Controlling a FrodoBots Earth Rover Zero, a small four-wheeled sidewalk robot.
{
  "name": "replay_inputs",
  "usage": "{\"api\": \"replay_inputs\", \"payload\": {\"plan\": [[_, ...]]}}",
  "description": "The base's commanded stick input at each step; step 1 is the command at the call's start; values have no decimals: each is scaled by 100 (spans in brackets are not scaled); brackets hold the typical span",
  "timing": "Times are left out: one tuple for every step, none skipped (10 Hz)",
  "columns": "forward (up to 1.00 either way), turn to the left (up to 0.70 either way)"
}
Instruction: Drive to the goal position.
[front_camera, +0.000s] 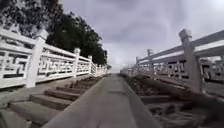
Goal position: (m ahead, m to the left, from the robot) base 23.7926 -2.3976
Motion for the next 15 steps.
{"api": "replay_inputs", "payload": {"plan": [[70,0],[70,0],[70,0],[70,0],[70,0],[70,0],[70,0],[70,0],[70,0],[70,0],[70,0],[70,-3],[70,-10],[70,-14],[70,-14]]}}
